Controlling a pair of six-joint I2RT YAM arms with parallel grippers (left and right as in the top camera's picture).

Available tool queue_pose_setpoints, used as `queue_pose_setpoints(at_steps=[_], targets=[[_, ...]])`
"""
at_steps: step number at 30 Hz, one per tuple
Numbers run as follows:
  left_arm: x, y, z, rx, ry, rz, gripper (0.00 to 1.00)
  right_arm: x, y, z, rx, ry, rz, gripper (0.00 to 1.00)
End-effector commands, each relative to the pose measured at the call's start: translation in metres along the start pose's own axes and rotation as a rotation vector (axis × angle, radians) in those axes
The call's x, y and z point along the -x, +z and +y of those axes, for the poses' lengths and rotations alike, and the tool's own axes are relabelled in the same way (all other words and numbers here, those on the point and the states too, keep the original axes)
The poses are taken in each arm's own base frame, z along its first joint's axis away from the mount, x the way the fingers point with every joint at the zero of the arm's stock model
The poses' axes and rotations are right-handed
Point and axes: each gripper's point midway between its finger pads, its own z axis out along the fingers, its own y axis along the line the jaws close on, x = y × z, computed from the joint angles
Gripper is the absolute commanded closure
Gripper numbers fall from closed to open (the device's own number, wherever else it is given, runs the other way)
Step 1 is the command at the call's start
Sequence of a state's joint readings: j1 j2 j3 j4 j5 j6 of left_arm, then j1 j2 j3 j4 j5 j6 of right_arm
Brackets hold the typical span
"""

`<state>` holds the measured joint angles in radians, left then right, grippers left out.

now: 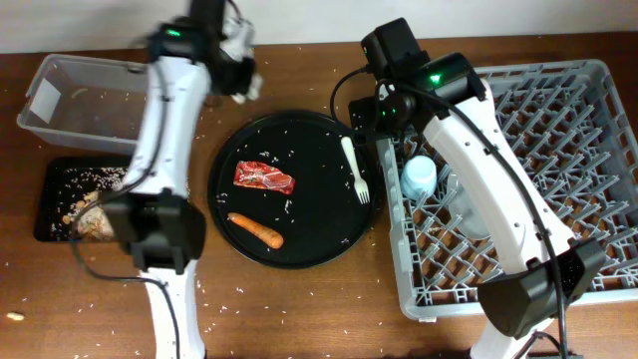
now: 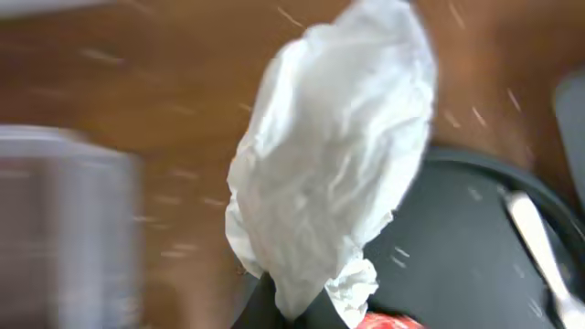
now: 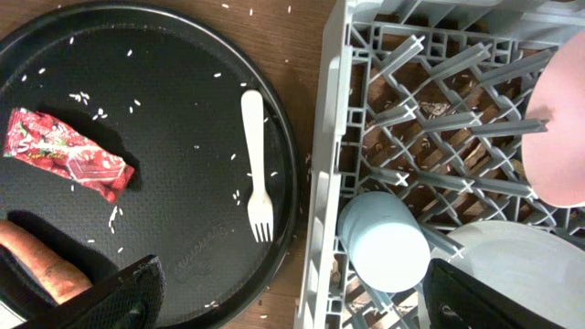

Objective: Sort waste into correct bins and load items into the dishwasher rack
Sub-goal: 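Drop the tissue into the clear plastic bin, then grasp the red wrapper on the black tray with the left gripper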

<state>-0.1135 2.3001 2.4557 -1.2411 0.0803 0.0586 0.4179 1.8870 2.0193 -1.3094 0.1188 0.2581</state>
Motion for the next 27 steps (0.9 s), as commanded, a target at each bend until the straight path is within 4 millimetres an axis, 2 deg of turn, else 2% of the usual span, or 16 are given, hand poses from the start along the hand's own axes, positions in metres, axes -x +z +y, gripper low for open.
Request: queue_pose_setpoints(at_steps=[1, 3, 4, 5, 6, 8, 9, 12, 13, 15, 17, 18, 20, 22, 25, 27], targets=[[0.001, -0.031, 0.109, 0.268, -0.132, -0.045, 1.00, 0.003, -0.003, -0.003, -0.013, 0.002, -0.015, 0.11], [-0.024, -0.007, 0.163, 0.360, -0.202, 0.025, 1.00, 0.003, -0.003, -0.002, -0.013, 0.002, -0.015, 0.11], [-0.041, 0.012, 0.186, 0.370, -0.247, 0.070, 0.90, 0.003, -0.003, -0.002, -0.013, 0.002, -0.015, 0.11], [-0.052, 0.025, 0.199, 0.372, -0.277, 0.100, 0.36, 0.003, -0.003, -0.002, -0.013, 0.002, -0.014, 0.11], [-0.060, 0.033, 0.208, 0.374, -0.292, 0.122, 0.01, 0.003, -0.003, -0.003, -0.014, 0.001, -0.012, 0.11], [-0.063, 0.035, 0.212, 0.360, -0.305, 0.122, 0.01, 0.002, -0.003, -0.003, -0.014, 0.002, -0.011, 0.11], [-0.054, 0.026, 0.211, 0.348, -0.305, 0.090, 0.01, 0.003, -0.003, -0.003, -0.014, 0.002, -0.013, 0.10], [-0.017, -0.028, 0.176, 0.226, -0.283, -0.035, 0.01, 0.002, -0.003, -0.003, -0.014, 0.001, -0.012, 0.10], [-0.015, -0.047, 0.152, 0.167, -0.266, -0.037, 0.01, 0.001, -0.003, -0.003, -0.016, 0.001, -0.005, 0.11], [-0.026, -0.060, 0.115, 0.081, -0.245, 0.025, 0.01, -0.001, -0.003, -0.004, -0.019, 0.000, 0.004, 0.11], [-0.055, -0.062, 0.079, 0.037, -0.217, 0.172, 0.01, -0.002, -0.003, -0.004, -0.019, -0.001, 0.006, 0.10], [-0.069, -0.061, 0.056, 0.013, -0.186, 0.247, 0.01, -0.002, -0.003, -0.004, -0.019, -0.001, 0.006, 0.10], [-0.071, -0.053, 0.020, -0.018, -0.109, 0.281, 0.01, -0.002, -0.003, -0.004, -0.019, -0.001, 0.006, 0.10], [-0.091, -0.034, -0.012, -0.051, -0.031, 0.380, 0.01, -0.002, -0.003, -0.004, -0.020, -0.002, 0.008, 0.10], [-0.139, 0.002, -0.047, -0.098, 0.100, 0.565, 0.01, -0.002, -0.003, -0.005, -0.026, -0.016, 0.007, 0.11], [-0.156, 0.030, -0.059, -0.115, 0.155, 0.595, 0.01, -0.002, -0.003, -0.005, -0.027, -0.020, 0.007, 0.10]])
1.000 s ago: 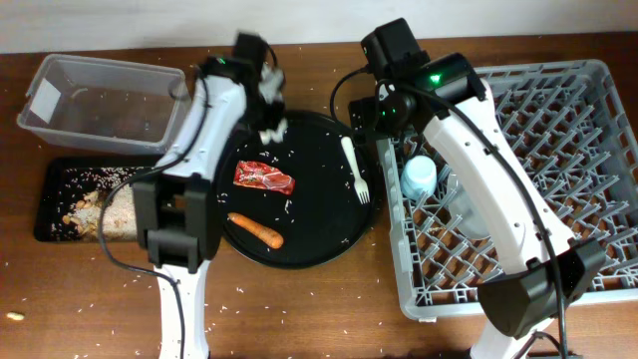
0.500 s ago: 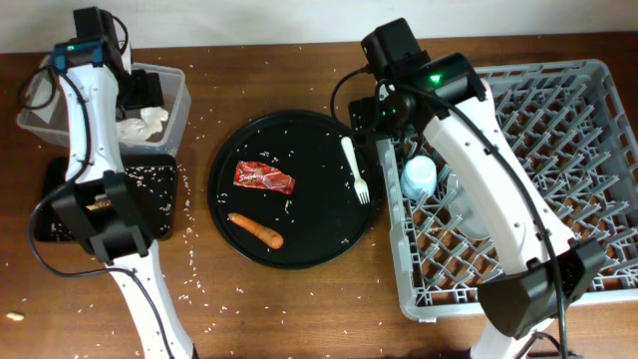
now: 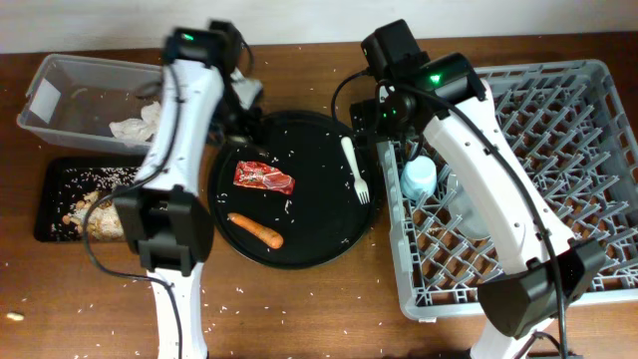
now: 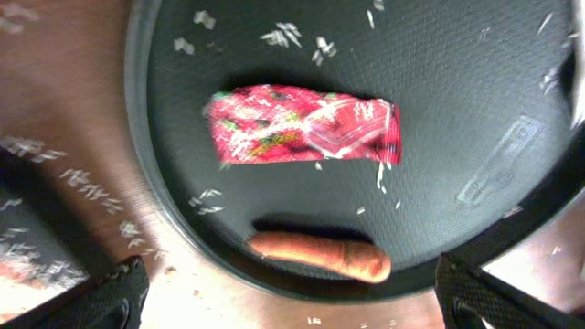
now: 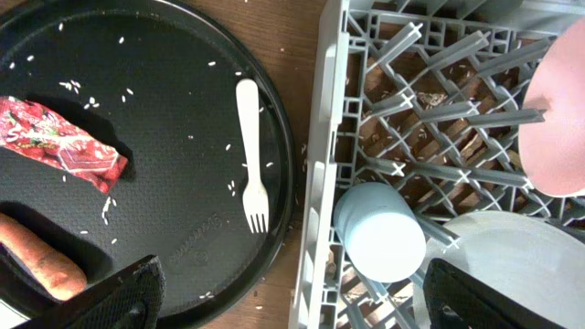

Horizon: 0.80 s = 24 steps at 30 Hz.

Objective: Sort waste into correct bins and load items into the dishwasher rack
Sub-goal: 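Grasp the red wrapper on the black tray with the left gripper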

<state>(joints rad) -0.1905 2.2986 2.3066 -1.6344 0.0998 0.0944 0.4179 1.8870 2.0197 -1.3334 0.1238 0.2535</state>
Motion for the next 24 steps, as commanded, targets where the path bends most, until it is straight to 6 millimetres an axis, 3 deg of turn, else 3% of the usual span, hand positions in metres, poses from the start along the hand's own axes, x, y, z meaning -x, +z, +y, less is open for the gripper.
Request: queue_pose_setpoints(at_steps=[1, 2, 6, 9, 12, 14, 15, 16, 17, 21, 23, 24], targets=[[0.000, 0.055, -0.016, -0.012, 0.138, 0.045, 0.01, 0.003, -0.003, -0.003, -0.017, -0.012, -0.015, 0.10], [0.012, 0.078, -0.015, -0.007, 0.195, 0.003, 0.01, 0.003, -0.003, -0.003, -0.017, -0.012, -0.014, 0.10], [0.027, 0.116, -0.010, 0.007, 0.230, -0.075, 0.01, 0.003, -0.003, -0.003, -0.016, -0.012, -0.014, 0.10], [0.019, 0.135, -0.009, 0.006, 0.252, -0.053, 0.01, 0.003, -0.003, -0.003, -0.016, -0.012, -0.014, 0.10], [0.004, 0.136, -0.010, -0.007, 0.246, 0.003, 0.04, 0.003, -0.003, -0.003, -0.016, -0.012, -0.014, 0.10], [0.000, 0.136, -0.010, -0.010, 0.244, 0.021, 0.41, 0.003, -0.003, -0.003, -0.016, -0.012, -0.014, 0.10], [-0.002, 0.136, -0.010, -0.011, 0.240, 0.028, 0.79, 0.003, -0.003, -0.003, -0.016, -0.012, -0.014, 0.10], [-0.004, 0.136, -0.010, -0.013, 0.239, 0.036, 0.96, 0.003, -0.003, -0.003, -0.016, -0.012, -0.014, 0.10], [-0.005, 0.136, -0.010, -0.014, 0.238, 0.040, 1.00, 0.003, -0.003, -0.003, -0.016, -0.012, -0.014, 0.10], [-0.004, 0.133, -0.010, -0.012, 0.226, 0.037, 0.99, 0.003, -0.003, -0.003, -0.016, -0.012, -0.014, 0.10], [0.012, 0.111, -0.008, -0.007, 0.181, -0.012, 1.00, 0.003, -0.003, -0.003, -0.017, -0.012, -0.013, 0.10], [0.019, 0.090, -0.009, -0.004, 0.184, -0.042, 1.00, 0.002, -0.003, -0.003, -0.017, -0.012, -0.011, 0.10]])
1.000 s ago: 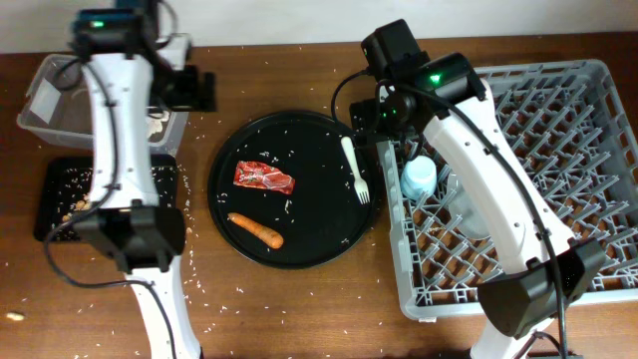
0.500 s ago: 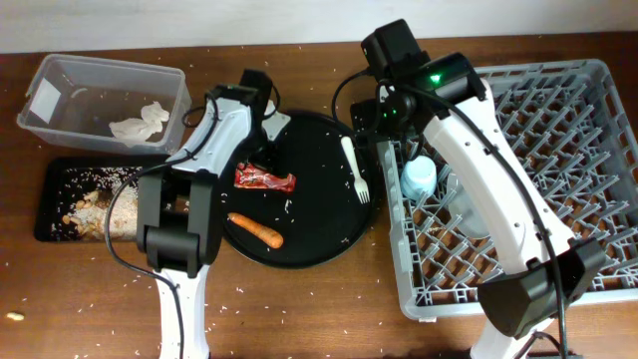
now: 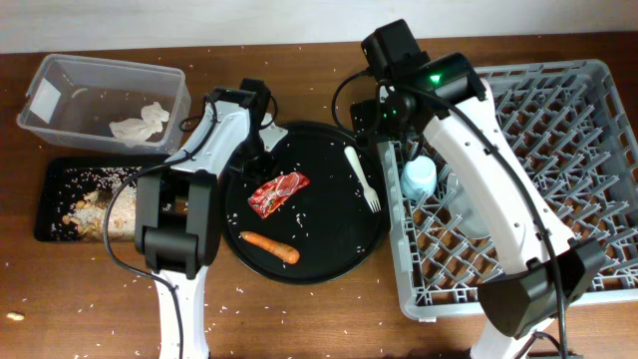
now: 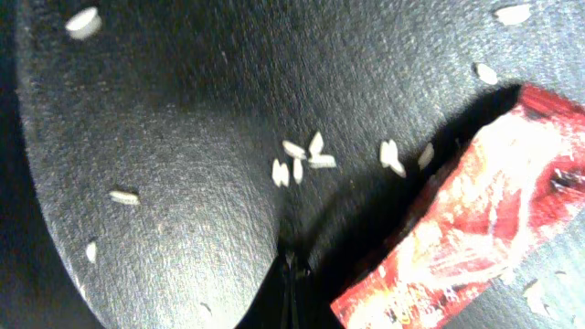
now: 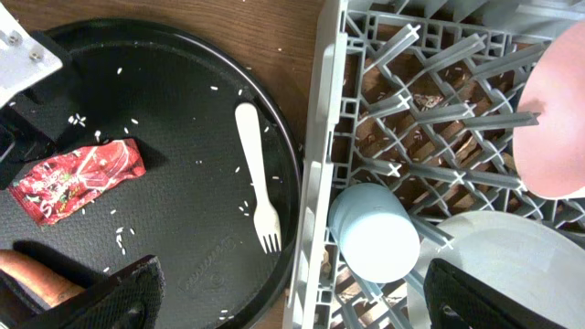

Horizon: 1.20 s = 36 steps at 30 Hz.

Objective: Sort waste into correct bins and load items into the dishwasher rack
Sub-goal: 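Grasp the red wrapper on the black tray with the left gripper, then carry the red wrapper toward the clear plastic bin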

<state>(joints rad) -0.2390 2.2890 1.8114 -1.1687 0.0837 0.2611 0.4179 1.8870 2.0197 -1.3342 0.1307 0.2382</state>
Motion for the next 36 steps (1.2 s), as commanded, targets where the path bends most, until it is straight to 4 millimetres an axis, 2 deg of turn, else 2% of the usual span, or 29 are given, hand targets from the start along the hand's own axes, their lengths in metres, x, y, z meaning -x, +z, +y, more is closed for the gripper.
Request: queue_pose_setpoints(at_steps=[1, 2, 3, 5, 7, 9, 12, 18, 20, 21, 23, 24, 25, 26, 28, 30, 31, 33, 34, 36], targets=[[0.022, -0.055, 0.000, -0.008, -0.028, -0.089, 0.95, 0.001, -0.003, -0.002, -0.011, 0.002, -0.007, 0.10], [0.021, -0.074, -0.003, -0.008, -0.027, -0.090, 0.22, 0.001, -0.003, -0.003, -0.012, 0.002, -0.005, 0.10], [0.017, -0.088, -0.006, -0.010, -0.024, -0.080, 0.01, 0.001, -0.003, -0.003, -0.012, 0.002, -0.005, 0.10], [0.007, -0.090, -0.012, -0.025, -0.023, -0.040, 0.01, 0.001, -0.003, -0.003, -0.012, 0.002, -0.005, 0.10], [0.002, -0.077, -0.026, -0.054, -0.007, -0.005, 0.01, 0.001, -0.003, -0.002, -0.012, 0.002, -0.004, 0.10], [-0.004, -0.057, -0.036, -0.007, 0.039, 0.049, 0.01, -0.001, -0.003, -0.003, -0.013, 0.001, 0.003, 0.10], [-0.007, -0.027, -0.040, 0.116, 0.137, 0.093, 0.01, -0.002, -0.003, -0.003, -0.014, 0.001, 0.006, 0.10], [-0.009, 0.001, -0.039, 0.120, 0.160, 0.091, 0.01, -0.002, -0.003, -0.003, -0.014, 0.001, 0.006, 0.10], [-0.010, 0.012, -0.038, 0.122, 0.164, 0.083, 0.03, -0.002, -0.003, -0.003, -0.015, 0.001, 0.006, 0.10], [-0.011, 0.016, -0.037, 0.122, 0.164, 0.082, 0.11, -0.002, -0.003, -0.003, -0.015, 0.001, 0.006, 0.10], [-0.010, 0.022, -0.035, 0.131, 0.164, 0.076, 0.43, -0.002, -0.003, -0.003, -0.014, 0.001, 0.006, 0.10], [-0.010, 0.024, -0.035, 0.131, 0.164, 0.072, 0.64, -0.002, -0.003, -0.003, -0.014, 0.001, 0.006, 0.10], [-0.008, 0.024, -0.035, 0.134, 0.164, 0.066, 0.90, -0.002, -0.003, -0.003, -0.014, 0.001, 0.006, 0.10], [-0.007, 0.024, -0.034, 0.137, 0.164, 0.063, 0.99, -0.002, -0.003, -0.003, -0.014, 0.001, 0.006, 0.10], [-0.006, 0.023, -0.032, 0.138, 0.160, 0.056, 1.00, -0.002, -0.003, -0.003, -0.014, 0.001, 0.006, 0.10], [0.003, 0.011, -0.026, 0.143, 0.108, 0.026, 1.00, -0.002, -0.003, -0.003, -0.014, 0.001, 0.006, 0.10], [0.010, -0.005, -0.019, 0.144, 0.067, 0.001, 1.00, -0.002, -0.003, -0.003, -0.014, 0.001, 0.007, 0.10], [0.032, -0.072, 0.008, 0.158, -0.047, -0.114, 1.00, -0.002, -0.003, -0.003, -0.014, 0.001, 0.006, 0.10], [0.046, -0.116, 0.029, 0.178, -0.113, -0.218, 1.00, -0.002, -0.003, -0.003, -0.014, 0.001, 0.006, 0.10], [0.062, -0.178, 0.066, 0.227, -0.191, -0.401, 1.00, -0.002, -0.003, -0.003, -0.014, 0.001, 0.006, 0.10]])
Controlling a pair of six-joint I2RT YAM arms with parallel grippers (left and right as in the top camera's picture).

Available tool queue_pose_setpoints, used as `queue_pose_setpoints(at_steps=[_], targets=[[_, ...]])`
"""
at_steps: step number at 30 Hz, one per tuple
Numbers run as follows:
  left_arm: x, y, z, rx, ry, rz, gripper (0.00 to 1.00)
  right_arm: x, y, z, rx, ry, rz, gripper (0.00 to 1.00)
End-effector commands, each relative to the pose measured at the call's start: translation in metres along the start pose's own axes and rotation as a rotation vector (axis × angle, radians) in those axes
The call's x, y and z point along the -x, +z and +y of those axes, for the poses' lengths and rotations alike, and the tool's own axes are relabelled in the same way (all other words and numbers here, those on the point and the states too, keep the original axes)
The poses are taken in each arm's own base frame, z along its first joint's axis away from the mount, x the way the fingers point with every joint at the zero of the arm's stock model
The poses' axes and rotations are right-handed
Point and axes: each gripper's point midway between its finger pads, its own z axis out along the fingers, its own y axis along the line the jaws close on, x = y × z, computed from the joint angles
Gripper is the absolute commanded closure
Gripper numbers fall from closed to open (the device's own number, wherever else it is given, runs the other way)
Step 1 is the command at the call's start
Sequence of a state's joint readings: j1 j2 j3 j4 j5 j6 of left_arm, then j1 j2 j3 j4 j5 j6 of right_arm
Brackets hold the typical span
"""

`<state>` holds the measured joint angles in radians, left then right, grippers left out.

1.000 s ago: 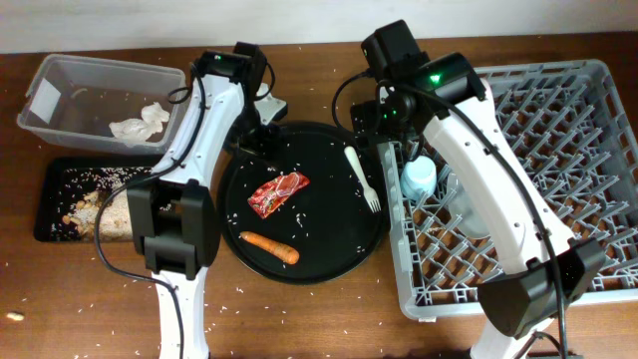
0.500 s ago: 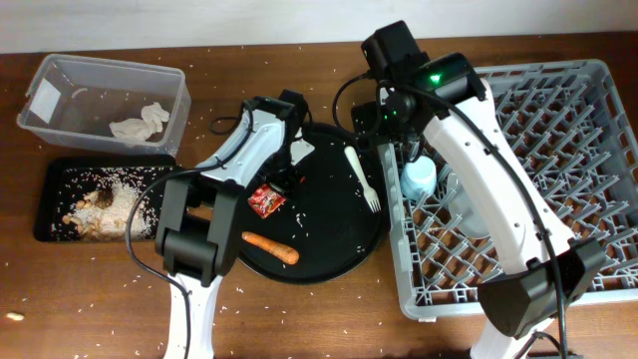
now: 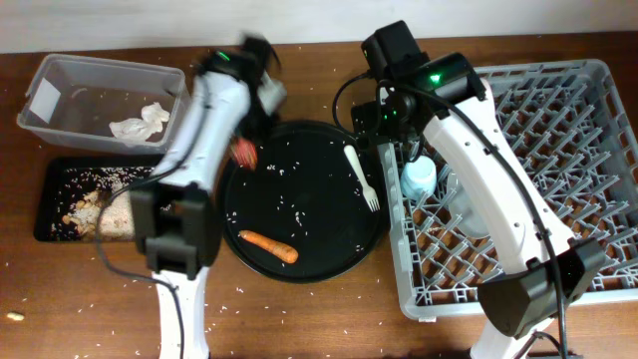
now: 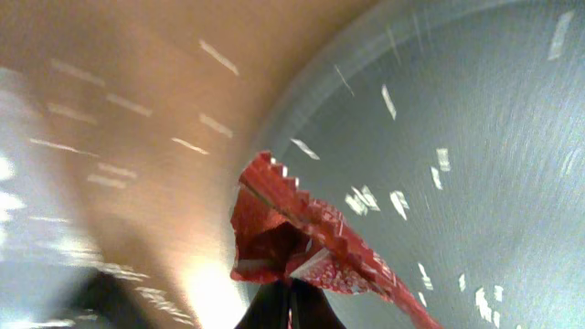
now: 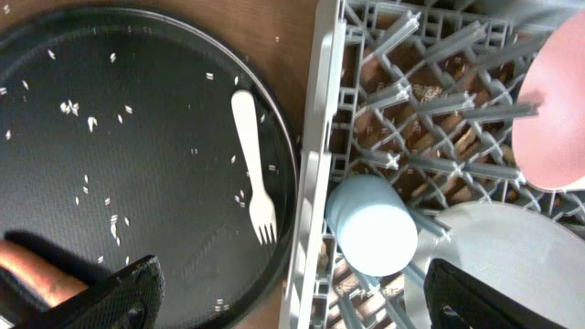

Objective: Sort waste into correct bins and load items into the dishwasher rack
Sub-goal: 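Carry the red wrapper toward the clear plastic bin, then release the red wrapper into the clear bin with the left gripper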

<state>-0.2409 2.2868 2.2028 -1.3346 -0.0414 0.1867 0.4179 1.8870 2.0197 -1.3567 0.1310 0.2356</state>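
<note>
My left gripper point(image 4: 289, 306) is shut on a red snack wrapper point(image 4: 297, 239), which hangs above the left rim of the round black tray point(image 3: 329, 234). In the overhead view the wrapper point(image 3: 242, 152) shows blurred under the left arm. A carrot point(image 3: 267, 246) and a white plastic fork point(image 3: 361, 178) lie on the tray among rice grains. My right gripper point(image 5: 306, 297) hangs open over the gap between tray and dish rack point(image 3: 558, 269), with nothing between its fingers; the fork point(image 5: 251, 164) lies just in front of it.
A clear bin point(image 3: 55, 130) at the back left holds a crumpled white tissue point(image 3: 135, 127). In front of it is a black tray point(image 3: 50, 204) with food scraps. The rack holds a pale blue cup point(image 5: 370, 224), a pink plate point(image 5: 553, 110) and a white dish point(image 5: 498, 270).
My left gripper was down on the tray at the wrapper's end. Now it is shut on the wrapper and holds it up at the tray's left rim. The right arm has barely moved.
My left gripper first held a white tissue near the clear bin. Then the tissue lay in the bin and the gripper was open above the tray. Then it was down at the red wrapper, which had turned. Now the wrapper hangs from it off the tray.
</note>
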Motion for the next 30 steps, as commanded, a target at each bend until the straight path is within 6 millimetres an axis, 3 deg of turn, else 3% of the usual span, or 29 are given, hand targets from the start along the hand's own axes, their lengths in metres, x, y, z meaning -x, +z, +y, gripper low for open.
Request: queue_pose_setpoints(at_steps=[1, 3, 4, 6, 7, 8, 9, 11, 13, 15, 17, 20, 21, 22, 24, 27, 30], targets=[[0.044, -0.084, 0.098, 0.129, -0.208, -0.313, 1.00, 0.003, -0.003, -0.002, -0.009, 0.006, -0.015, 0.10], [0.043, -0.088, 0.142, 0.210, -0.279, -0.361, 1.00, 0.003, -0.003, -0.002, -0.009, 0.006, -0.015, 0.10], [0.035, -0.078, 0.178, 0.238, -0.352, -0.369, 1.00, 0.003, -0.003, -0.002, -0.009, 0.006, -0.015, 0.10], [0.018, -0.058, 0.216, 0.256, -0.432, -0.346, 0.95, 0.003, -0.003, -0.002, -0.009, 0.006, -0.016, 0.10], [0.008, -0.044, 0.235, 0.259, -0.484, -0.327, 0.60, 0.003, -0.003, -0.002, -0.009, 0.006, -0.016, 0.10], [0.000, -0.034, 0.245, 0.261, -0.505, -0.308, 0.18, 0.003, -0.003, -0.002, -0.009, 0.006, -0.016, 0.10], [-0.006, -0.026, 0.253, 0.259, -0.538, -0.294, 0.01, 0.003, -0.003, -0.002, -0.009, 0.006, -0.016, 0.10], [-0.012, -0.025, 0.259, 0.258, -0.571, -0.290, 0.01, 0.003, -0.003, -0.002, -0.009, 0.006, -0.016, 0.10], [-0.009, -0.044, 0.247, 0.215, -0.557, -0.305, 0.01, 0.003, -0.003, -0.002, -0.009, 0.007, -0.016, 0.10], [-0.009, -0.078, 0.212, 0.112, -0.527, -0.315, 0.01, 0.003, -0.003, -0.002, -0.009, 0.007, -0.015, 0.10], [-0.028, -0.122, 0.163, 0.042, -0.568, -0.266, 0.01, 0.002, -0.003, -0.002, -0.010, 0.006, -0.011, 0.10], [-0.059, -0.147, 0.110, 0.004, -0.509, -0.145, 0.01, 0.002, -0.003, -0.002, -0.010, 0.006, -0.010, 0.10], [-0.058, -0.147, 0.101, -0.005, -0.491, -0.138, 0.01, 0.003, -0.003, -0.002, -0.010, 0.006, -0.012, 0.10], [-0.060, -0.144, 0.075, -0.036, -0.467, -0.103, 0.01, 0.004, -0.003, -0.002, -0.009, 0.007, -0.017, 0.10], [-0.069, -0.132, 0.046, -0.053, -0.433, -0.028, 0.00, 0.003, -0.003, -0.002, -0.009, 0.006, -0.014, 0.10], [-0.094, -0.089, 0.004, -0.073, -0.413, 0.104, 0.01, 0.003, -0.002, -0.006, -0.013, 0.015, -0.011, 0.10], [-0.123, -0.051, -0.014, -0.103, -0.538, 0.075, 0.01, 0.002, -0.001, -0.022, -0.029, 0.049, 0.004, 0.10]])
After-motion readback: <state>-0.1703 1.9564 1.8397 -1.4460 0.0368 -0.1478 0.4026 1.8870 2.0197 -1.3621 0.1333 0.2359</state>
